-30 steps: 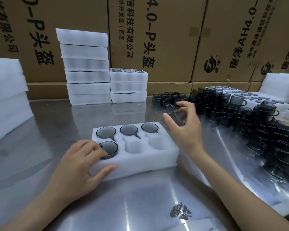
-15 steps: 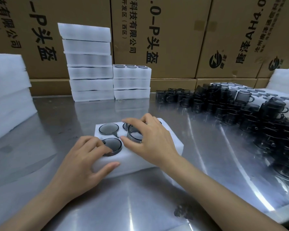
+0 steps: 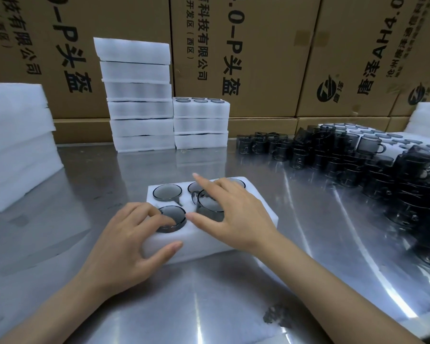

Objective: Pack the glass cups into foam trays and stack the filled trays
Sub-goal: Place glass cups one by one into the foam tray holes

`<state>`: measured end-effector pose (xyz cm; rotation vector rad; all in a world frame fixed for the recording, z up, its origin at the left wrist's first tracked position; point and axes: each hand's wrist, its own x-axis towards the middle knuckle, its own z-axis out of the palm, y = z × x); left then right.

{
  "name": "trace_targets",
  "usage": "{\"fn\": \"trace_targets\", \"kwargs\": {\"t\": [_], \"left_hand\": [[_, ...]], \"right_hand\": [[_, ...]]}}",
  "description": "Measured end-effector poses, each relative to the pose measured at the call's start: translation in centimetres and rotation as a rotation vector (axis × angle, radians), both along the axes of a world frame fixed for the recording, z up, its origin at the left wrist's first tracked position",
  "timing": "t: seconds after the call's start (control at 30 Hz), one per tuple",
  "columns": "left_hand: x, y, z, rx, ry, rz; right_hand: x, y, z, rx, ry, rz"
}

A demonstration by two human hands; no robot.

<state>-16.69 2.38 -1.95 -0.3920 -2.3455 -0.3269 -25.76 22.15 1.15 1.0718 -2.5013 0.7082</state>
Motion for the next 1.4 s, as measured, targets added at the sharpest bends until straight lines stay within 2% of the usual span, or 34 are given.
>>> {"fn": "trace_targets", "kwargs": {"t": [0.17,0.33,0.53,0.77,0.83,0.93,1.0,1.1,1.2,1.3,1.4], "left_hand": [[0.6,1.4,1.5,-0.018,-0.014,-0.052],[-0.7,3.0,2.1,-0.200,-0.113,-0.122],[-0.9,2.8,1.6,-0.191,-0.176,-0.098],[-1.1,3.5,1.4,-0.151,-0.100,-0.068],[-0.9,3.3,1.0,-0.129,-0.082,-0.071],[-0.8,2.8,0.7,-0.054,-0.070,-0.095],[-0.9,2.3,0.5,0.015,-0.052,-0.108],[-1.3,2.0,0.4,0.089,-0.044,-0.114],[-1.7,2.0,0.2,0.098,-0.043,-0.112],[-2.1,2.0,0.1,0.101,-0.038,-0.091],[-2.3,2.0,-0.2,0.109,-0.029,-0.088]], "right_hand": [[0.1,1.6,0.3,-0.104,0.022,0.046],[-0.1,2.2,0.2,0.052,-0.043,0.113],[-0.2,1.7,-0.4,0.275,-0.021,0.092],[0.1,1.7,-0.5,0.288,0.005,0.077],[0.1,1.7,-0.5,0.186,0.009,0.074],[-1.6,3.1,0.1,-0.264,-0.169,0.028],[-4.4,5.1,0.3,-0.445,-0.204,-0.144],[-9.3,8.7,-1.3,-0.568,-0.359,-0.464],[-12.8,10.6,-4.1,-0.612,-0.462,-0.632],[-15.7,10.8,-4.4,-0.757,-0.471,-0.709],[-18.3,10.6,-4.0,-0.703,-0.483,-0.741]]}}
